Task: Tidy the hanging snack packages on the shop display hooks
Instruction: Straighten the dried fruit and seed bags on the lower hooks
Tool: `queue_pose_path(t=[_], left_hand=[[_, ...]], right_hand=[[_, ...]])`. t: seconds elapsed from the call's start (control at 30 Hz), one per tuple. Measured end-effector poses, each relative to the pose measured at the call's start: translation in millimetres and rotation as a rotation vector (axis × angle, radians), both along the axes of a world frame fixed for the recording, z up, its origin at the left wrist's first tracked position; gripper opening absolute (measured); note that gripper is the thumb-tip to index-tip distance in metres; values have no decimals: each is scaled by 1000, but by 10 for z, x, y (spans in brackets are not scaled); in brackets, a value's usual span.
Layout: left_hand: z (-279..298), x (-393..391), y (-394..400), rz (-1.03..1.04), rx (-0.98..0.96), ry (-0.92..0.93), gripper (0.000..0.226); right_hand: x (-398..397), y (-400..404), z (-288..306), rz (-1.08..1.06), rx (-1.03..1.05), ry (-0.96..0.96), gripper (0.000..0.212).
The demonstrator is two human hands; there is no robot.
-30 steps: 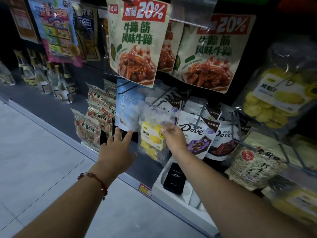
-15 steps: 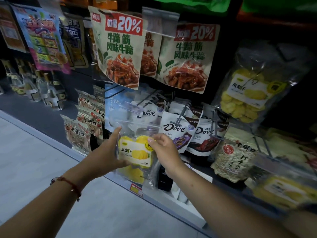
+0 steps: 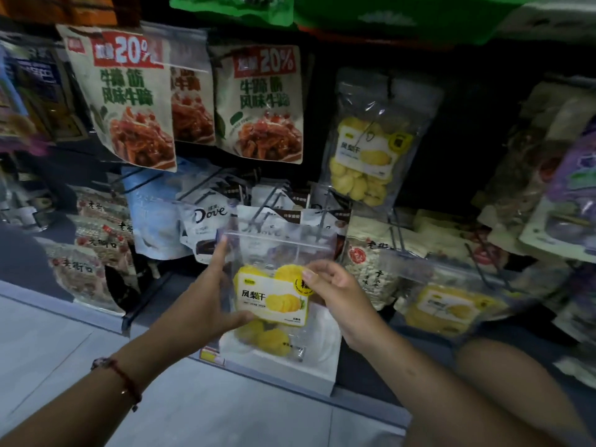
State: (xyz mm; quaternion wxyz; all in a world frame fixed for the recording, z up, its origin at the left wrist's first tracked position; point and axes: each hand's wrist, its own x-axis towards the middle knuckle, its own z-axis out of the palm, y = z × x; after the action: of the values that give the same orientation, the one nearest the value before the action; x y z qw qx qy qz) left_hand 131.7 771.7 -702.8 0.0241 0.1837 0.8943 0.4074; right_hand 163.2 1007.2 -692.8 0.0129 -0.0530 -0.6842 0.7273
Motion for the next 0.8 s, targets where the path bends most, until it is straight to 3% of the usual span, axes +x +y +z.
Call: queue_pose_path(t=[0.13, 0.23, 0.33, 0.43, 0.57, 0.8], left_hand=[[13, 72, 338, 27, 125, -105, 131], [34, 133, 549, -62, 213, -244, 96], [99, 264, 743, -102, 291, -411, 74], [155, 296, 943, -114, 323, -478, 76], [287, 270, 1248, -205, 267, -516, 27], [344, 227, 1839, -485, 113, -550, 38]], right_hand=[[264, 358, -20, -65, -48, -5, 3], [406, 557, -17, -87, -56, -21, 4], [508, 718, 64, -119, -47, -15, 5], [617, 873, 124, -140, -28, -9, 4], [785, 1094, 119, -257, 24, -65, 6], [1271, 1611, 90, -422, 128, -187, 17]])
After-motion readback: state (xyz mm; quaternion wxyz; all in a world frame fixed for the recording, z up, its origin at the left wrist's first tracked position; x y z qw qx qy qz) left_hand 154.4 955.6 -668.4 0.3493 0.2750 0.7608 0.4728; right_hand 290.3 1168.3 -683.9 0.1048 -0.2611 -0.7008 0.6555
